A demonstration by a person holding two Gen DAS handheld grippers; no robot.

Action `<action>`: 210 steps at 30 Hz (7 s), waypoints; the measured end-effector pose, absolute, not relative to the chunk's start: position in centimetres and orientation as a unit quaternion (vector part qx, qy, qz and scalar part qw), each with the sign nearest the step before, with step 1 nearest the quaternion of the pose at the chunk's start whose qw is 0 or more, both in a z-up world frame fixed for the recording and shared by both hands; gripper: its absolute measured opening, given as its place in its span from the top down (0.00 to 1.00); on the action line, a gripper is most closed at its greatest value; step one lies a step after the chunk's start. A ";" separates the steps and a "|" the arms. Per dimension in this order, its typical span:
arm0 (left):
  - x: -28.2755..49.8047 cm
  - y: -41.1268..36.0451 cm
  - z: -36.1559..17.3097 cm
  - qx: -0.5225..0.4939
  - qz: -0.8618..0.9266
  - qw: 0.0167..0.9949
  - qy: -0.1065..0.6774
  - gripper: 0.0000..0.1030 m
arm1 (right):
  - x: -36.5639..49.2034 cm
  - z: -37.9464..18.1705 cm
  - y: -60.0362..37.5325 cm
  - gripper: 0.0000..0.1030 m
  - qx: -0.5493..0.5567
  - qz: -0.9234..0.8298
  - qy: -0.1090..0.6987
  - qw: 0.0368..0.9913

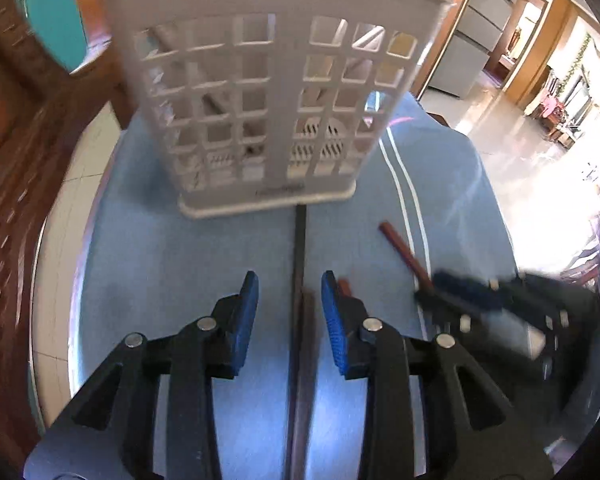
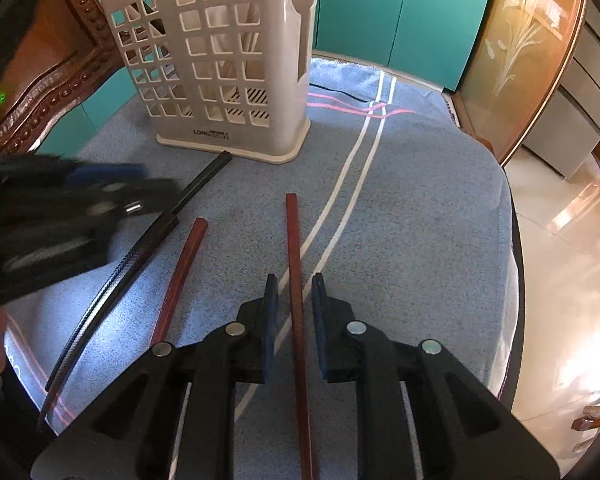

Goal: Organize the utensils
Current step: 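Lower the left tool and close it on the black chopstick, then lift both held chopsticks and carry them above the white basket, then open both tools to drop the chopsticks into the basket, then bring both open tools back over the last two chopsticks on the cloth, then close the left tool on a dark chopstick while the right tool closes on a dark red chopstick, then lift both held chopsticks and carry them above the white basket, then open both tools to drop the chopsticks into the basket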

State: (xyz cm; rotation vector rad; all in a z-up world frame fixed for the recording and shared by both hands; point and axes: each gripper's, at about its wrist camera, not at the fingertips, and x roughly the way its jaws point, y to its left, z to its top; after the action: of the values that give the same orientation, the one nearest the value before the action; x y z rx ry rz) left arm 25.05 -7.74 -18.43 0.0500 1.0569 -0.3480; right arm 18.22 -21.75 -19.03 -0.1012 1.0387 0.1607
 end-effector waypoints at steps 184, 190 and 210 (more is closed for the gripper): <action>15.4 -1.6 5.4 -0.008 -0.170 0.966 0.193 0.94 | 14.5 9.2 -27.6 0.94 0.125 0.136 0.146 0.972; 20.0 -2.2 9.8 -0.058 -0.135 0.980 0.135 0.94 | 18.4 9.2 -25.2 0.94 0.093 0.099 0.134 0.982; 22.0 -2.2 3.0 -0.023 -0.075 0.981 0.177 0.62 | 12.6 5.6 -23.8 0.35 0.094 0.074 0.114 0.986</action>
State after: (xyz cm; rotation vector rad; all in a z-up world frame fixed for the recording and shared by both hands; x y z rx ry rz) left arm 21.97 -2.18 2.99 -0.0457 0.3570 -0.1504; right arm 12.63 -23.76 5.62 0.1882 0.2287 0.1488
